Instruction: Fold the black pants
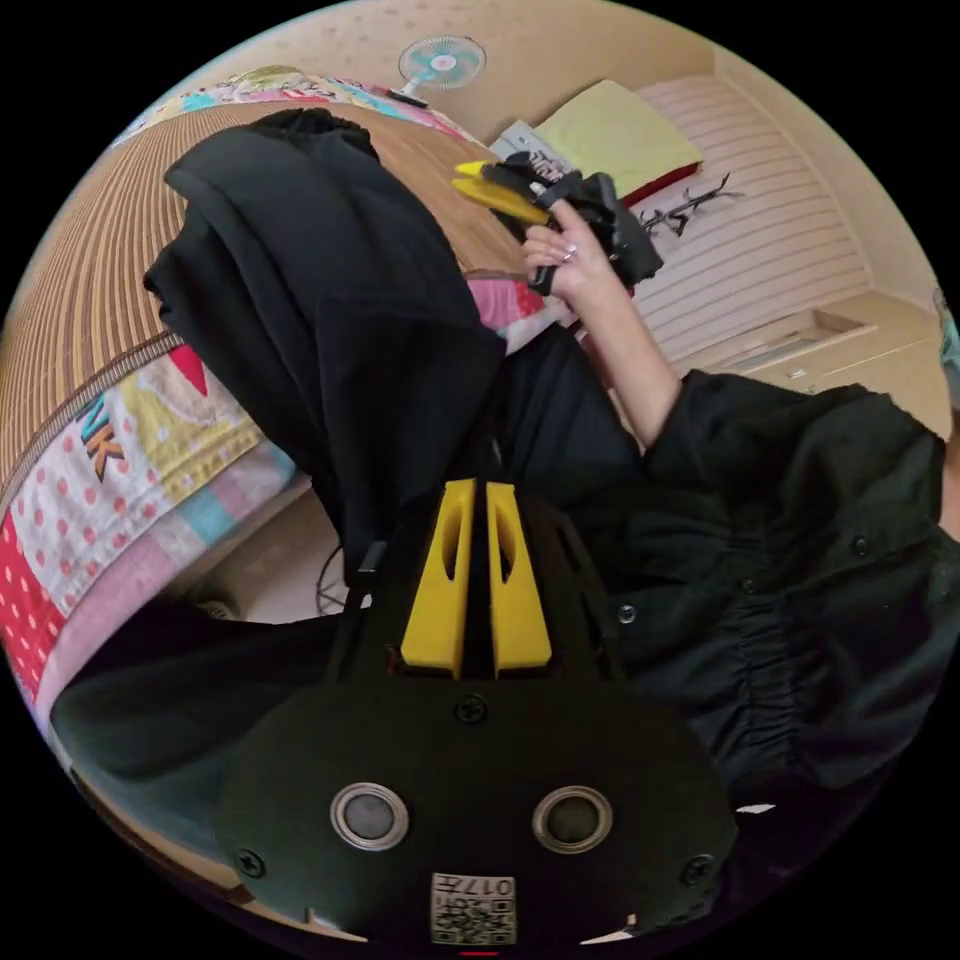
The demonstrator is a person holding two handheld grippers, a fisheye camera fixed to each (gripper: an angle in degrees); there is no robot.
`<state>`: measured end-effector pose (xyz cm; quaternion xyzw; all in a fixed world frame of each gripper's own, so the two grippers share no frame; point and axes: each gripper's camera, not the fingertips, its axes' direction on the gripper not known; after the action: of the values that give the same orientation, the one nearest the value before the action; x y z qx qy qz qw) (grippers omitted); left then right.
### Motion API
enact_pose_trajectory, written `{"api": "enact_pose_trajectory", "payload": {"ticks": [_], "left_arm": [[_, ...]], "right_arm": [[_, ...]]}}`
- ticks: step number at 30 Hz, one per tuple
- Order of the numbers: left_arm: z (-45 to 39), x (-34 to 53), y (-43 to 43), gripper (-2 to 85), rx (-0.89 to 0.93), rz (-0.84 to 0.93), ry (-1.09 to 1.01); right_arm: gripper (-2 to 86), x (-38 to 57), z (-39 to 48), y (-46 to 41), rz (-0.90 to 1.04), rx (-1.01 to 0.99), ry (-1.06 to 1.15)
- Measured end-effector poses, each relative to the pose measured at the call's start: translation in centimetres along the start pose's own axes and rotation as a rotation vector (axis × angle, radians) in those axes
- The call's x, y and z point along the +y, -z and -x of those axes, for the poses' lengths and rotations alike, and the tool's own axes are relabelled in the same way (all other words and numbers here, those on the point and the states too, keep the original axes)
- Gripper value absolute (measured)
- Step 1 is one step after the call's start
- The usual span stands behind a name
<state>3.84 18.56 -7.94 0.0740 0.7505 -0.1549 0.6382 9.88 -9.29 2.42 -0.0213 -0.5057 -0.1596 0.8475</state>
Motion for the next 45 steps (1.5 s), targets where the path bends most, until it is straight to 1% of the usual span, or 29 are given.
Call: {"api": "enact_pose_trajectory", "payload": {"ticks": [2, 3, 5, 7, 9, 11, 13, 15, 19, 21, 25, 26, 28, 31, 33, 37, 40, 41, 43, 45], "left_arm": [[0.4, -0.4, 1.5, 5.8, 0.032, -0.059, 0.021], [0.1, -0.7, 2.5, 6.6, 0.011, -0.097, 0.019], [-0.8, -1.2, 3.6, 7.3, -0.029, -0.134, 0.004], [-1.9, -2.1, 4.0, 7.7, -0.062, -0.166, -0.010], [-2.5, -2.8, 3.9, 7.7, -0.062, -0.179, -0.023], [-3.0, -3.7, 3.7, 7.7, -0.061, -0.191, -0.019], [-4.2, -4.7, 4.3, 7.8, -0.071, -0.237, -0.030], [-5.5, -5.4, 5.1, 7.9, -0.104, -0.287, -0.040], [-9.0, -7.5, 8.3, 10.4, -0.240, -0.443, -0.063], [-10.2, -8.4, 9.5, 11.2, -0.310, -0.503, -0.081], [-10.3, -10.9, 10.3, 13.3, -0.504, -0.553, -0.012], [-10.2, -11.1, 10.2, 13.5, -0.518, -0.567, -0.012], [-9.2, -11.8, 9.4, 13.7, -0.487, -0.569, -0.022], [-7.2, -12.6, 7.4, 13.7, -0.463, -0.481, 0.071], [-7.1, -11.8, 7.1, 12.8, -0.491, -0.510, 0.109], [-7.9, -9.7, 7.5, 7.4, -0.488, -0.549, 0.085], [-9.4, -7.1, 9.0, 4.6, -0.584, -0.634, 0.104], [-9.5, -6.8, 9.2, 4.5, -0.576, -0.633, 0.101], [-8.9, -5.5, 10.4, 4.2, -0.465, -0.646, 0.122], [-8.6, -4.3, 11.2, 4.2, -0.399, -0.668, 0.136]], "right_arm": [[10.2, -1.8, -0.9, -1.8, -0.014, -0.028, -0.062], [10.8, -2.9, -1.3, -2.9, -0.013, -0.042, -0.090], [11.2, -4.1, -1.6, -4.6, 0.007, -0.011, -0.108], [9.5, -4.9, -1.0, -6.2, 0.048, 0.031, -0.095], [7.5, -5.0, -0.6, -6.5, 0.058, 0.023, -0.092], [5.3, -4.4, 0.3, -5.1, 0.024, -0.026, -0.047], [4.0, -2.9, 1.3, -2.3, -0.054, -0.248, 0.019], [3.5, -1.5, 2.8, -1.0, -0.070, -0.353, 0.078], [3.1, 2.8, 8.3, -0.1, -0.005, -0.315, 0.333], [3.0, 4.7, 9.4, -0.7, 0.043, -0.326, 0.407], [2.9, 8.6, 9.1, -2.6, 0.132, -0.424, 0.444], [2.9, 9.1, 9.0, -2.9, 0.142, -0.433, 0.442], [2.9, 11.5, 9.6, -3.8, 0.181, -0.402, 0.481], [3.2, 14.6, 11.7, -4.9, 0.231, -0.331, 0.578], [3.3, 15.9, 11.9, -5.3, 0.224, -0.296, 0.566], [4.4, 17.0, 9.7, -6.0, 0.257, -0.395, 0.471], [6.6, 17.7, 9.0, -5.8, 0.256, -0.383, 0.450], [7.2, 17.9, 9.1, -5.7, 0.249, -0.363, 0.449], [10.7, 18.8, 10.1, -5.0, 0.196, -0.268, 0.488], [13.7, 19.5, 10.9, -5.3, 0.164, -0.209, 0.498]]}}
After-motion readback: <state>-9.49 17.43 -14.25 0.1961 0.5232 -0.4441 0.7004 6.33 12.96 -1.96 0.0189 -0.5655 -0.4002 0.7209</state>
